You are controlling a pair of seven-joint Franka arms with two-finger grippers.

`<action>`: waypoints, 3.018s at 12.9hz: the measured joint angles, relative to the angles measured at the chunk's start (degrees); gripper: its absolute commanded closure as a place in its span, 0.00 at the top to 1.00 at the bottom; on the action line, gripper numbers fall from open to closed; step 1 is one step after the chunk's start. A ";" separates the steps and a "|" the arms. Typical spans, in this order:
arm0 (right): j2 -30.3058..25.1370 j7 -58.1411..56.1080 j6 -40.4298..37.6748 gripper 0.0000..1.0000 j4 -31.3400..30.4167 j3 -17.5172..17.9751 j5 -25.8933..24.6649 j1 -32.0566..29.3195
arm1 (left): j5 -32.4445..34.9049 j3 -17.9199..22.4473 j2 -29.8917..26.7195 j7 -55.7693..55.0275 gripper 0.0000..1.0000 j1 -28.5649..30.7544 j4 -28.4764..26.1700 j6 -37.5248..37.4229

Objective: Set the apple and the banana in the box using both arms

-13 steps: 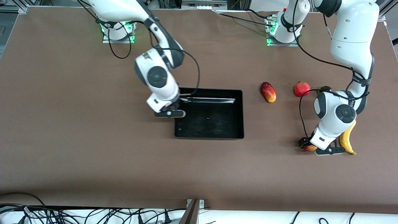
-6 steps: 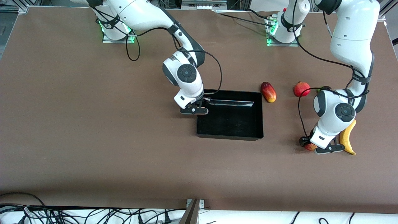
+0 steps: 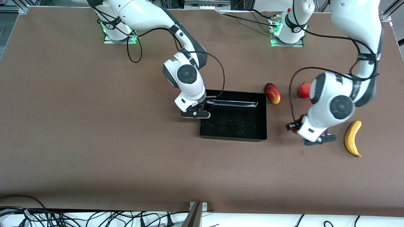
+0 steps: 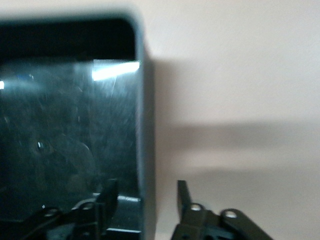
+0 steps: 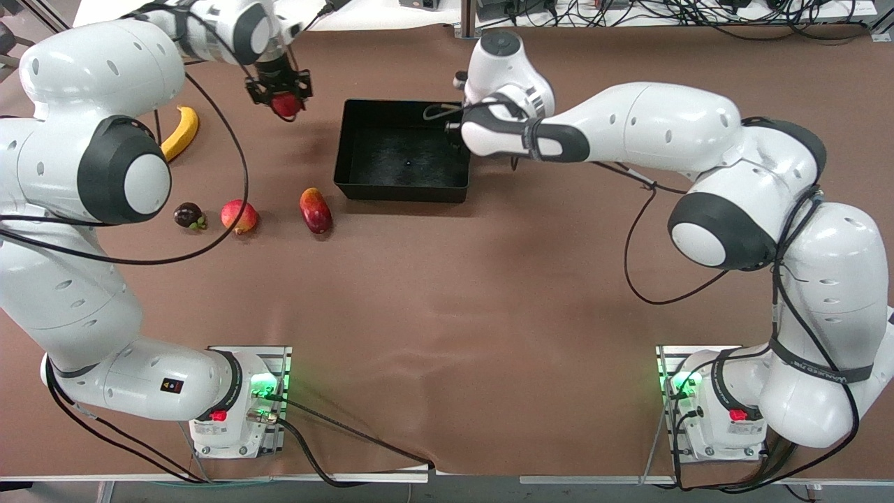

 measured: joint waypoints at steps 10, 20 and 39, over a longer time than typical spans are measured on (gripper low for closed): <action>-26.82 -26.21 -35.06 1.00 -1.99 -1.60 0.27 -26.78 | 3.25 -16.63 2.25 -6.35 0.00 -4.09 -0.52 -0.27; -45.89 -38.32 -33.95 1.00 -21.85 -1.69 -1.85 -34.54 | 13.13 -20.11 13.66 -20.11 0.00 -7.54 -3.10 16.38; -43.35 -38.59 -33.75 1.00 -17.25 -1.66 -7.25 -34.58 | 3.00 -3.31 1.95 11.90 1.00 0.55 7.02 -18.29</action>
